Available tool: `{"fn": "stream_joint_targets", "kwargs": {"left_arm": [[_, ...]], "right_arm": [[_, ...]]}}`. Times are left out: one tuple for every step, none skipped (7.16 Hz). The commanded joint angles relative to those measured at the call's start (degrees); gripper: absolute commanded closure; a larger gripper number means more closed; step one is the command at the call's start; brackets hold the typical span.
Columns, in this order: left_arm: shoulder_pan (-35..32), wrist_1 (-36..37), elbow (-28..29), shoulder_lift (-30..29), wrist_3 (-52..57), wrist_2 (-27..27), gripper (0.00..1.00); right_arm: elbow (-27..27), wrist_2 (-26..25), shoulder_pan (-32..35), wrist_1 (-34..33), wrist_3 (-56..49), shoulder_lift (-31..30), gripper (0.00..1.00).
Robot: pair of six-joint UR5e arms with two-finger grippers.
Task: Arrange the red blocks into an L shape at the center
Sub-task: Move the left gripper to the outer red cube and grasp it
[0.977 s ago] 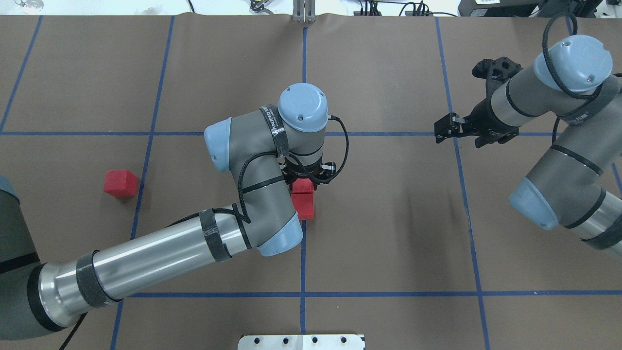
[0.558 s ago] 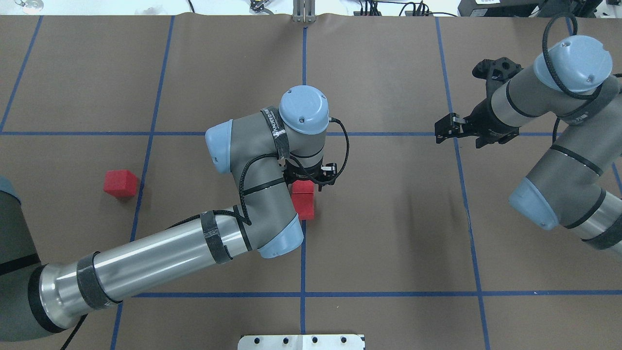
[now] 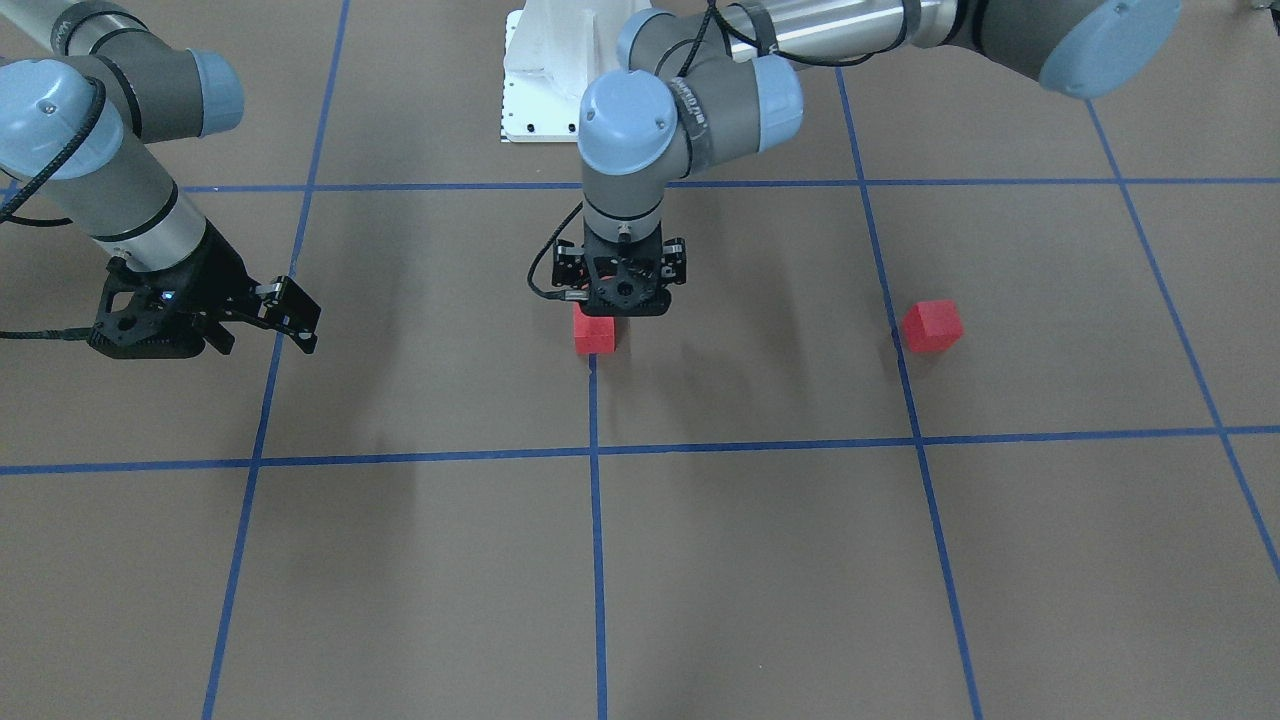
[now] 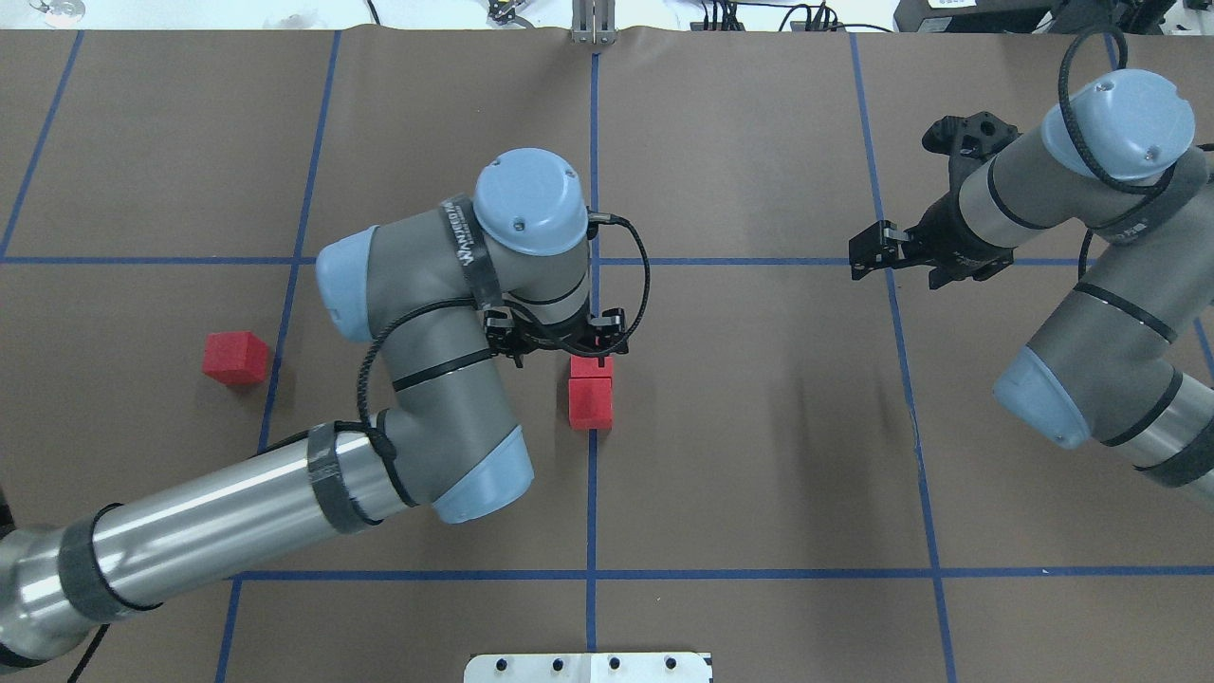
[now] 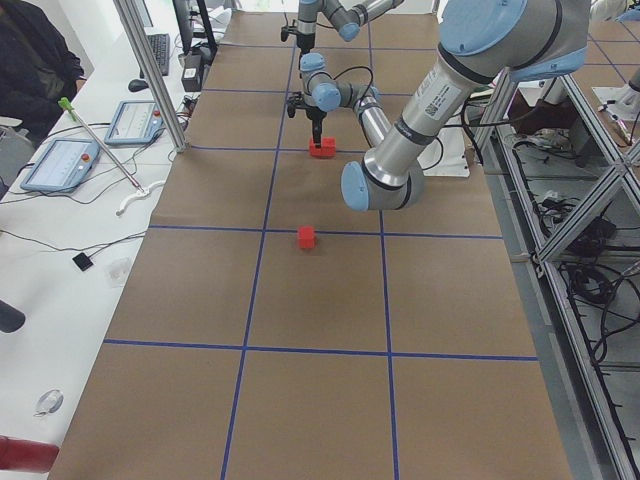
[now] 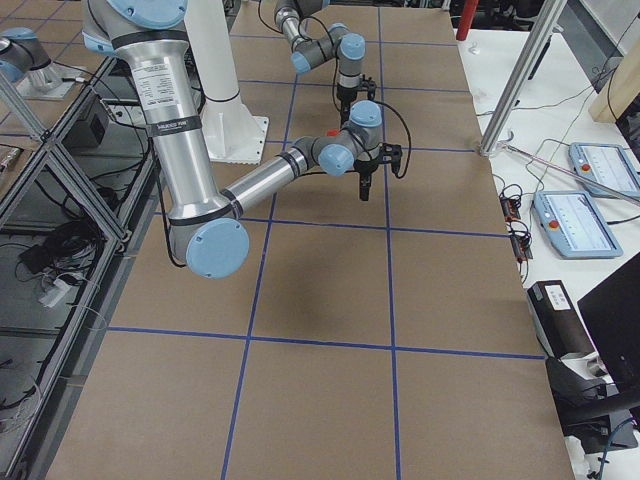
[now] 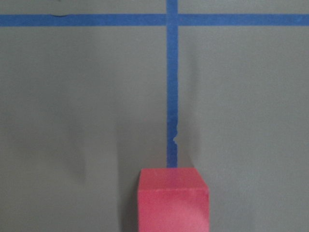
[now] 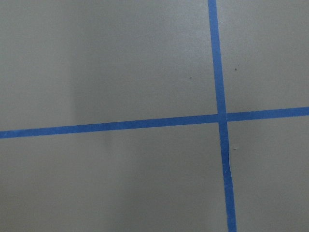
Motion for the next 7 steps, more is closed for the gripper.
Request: {"fn": "stream_joint_targets", "kwargs": {"left_arm": [[-2.79,0.21,-16.11,15.93,0.68,-0.02,0.00],[-4.55,-1.19,-20.78,23.13,3.38,-0.11,0.01],[-7.61,-1.55,-23.78,29.55,9.59,-0.29,0.01],[-12.17,-1.90,-23.99,33.10,15.04,-3.68,0.01],[-16.30,-2.34,-23.64,36.70,20.23,-9.46,0.01],[-19.30,-5.91,-21.90,39.61,23.94,-10.30,0.01],[-19.94,-9.69,-17.96,39.46,23.80,-10.31,0.01]], "right_arm": [[0.00,0.00,0.16,0.00,0.00,0.00,0.01],[0.00,0.00,0.16,0.09,0.00,-0.09,0.01],[0.09,-0.18,0.25,0.00,0.00,-0.17,0.01],[0.18,-0.44,0.16,0.09,0.43,-0.09,0.01],[0.18,-0.53,0.25,0.09,0.53,-0.26,0.01],[0.52,-1.14,0.25,0.18,0.61,-1.22,0.01],[0.70,-2.27,0.33,1.13,0.61,-2.10,0.01]]}}
